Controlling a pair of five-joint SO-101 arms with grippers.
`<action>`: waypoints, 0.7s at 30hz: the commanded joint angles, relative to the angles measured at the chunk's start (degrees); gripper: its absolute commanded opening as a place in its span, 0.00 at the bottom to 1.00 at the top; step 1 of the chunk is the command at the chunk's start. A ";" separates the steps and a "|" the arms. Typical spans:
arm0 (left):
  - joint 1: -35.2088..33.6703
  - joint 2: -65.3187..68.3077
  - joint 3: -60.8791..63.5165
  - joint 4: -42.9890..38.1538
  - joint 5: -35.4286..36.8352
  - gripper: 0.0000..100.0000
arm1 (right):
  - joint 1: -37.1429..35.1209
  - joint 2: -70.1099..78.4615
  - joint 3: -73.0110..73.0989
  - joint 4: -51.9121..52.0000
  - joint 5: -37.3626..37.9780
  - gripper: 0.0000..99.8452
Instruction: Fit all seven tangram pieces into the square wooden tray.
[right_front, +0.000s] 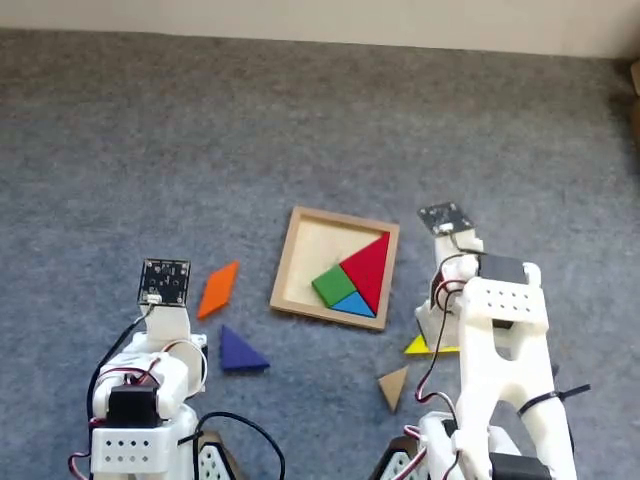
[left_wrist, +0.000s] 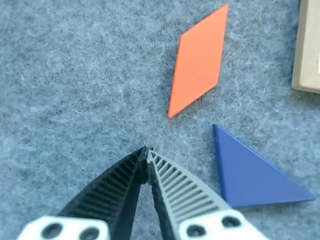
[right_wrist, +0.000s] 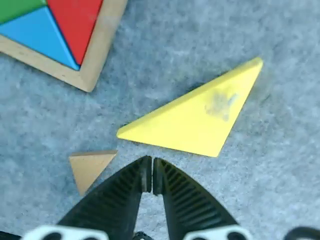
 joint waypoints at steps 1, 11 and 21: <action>-0.75 -2.42 1.10 0.18 0.44 0.01 | -0.48 -0.48 3.21 -1.89 2.46 0.02; -0.75 -2.42 1.10 0.18 0.44 0.01 | -0.75 -0.31 12.18 -19.38 2.37 0.02; -0.75 -2.42 1.10 0.18 0.44 0.01 | -0.75 -0.66 12.44 -38.90 2.37 0.02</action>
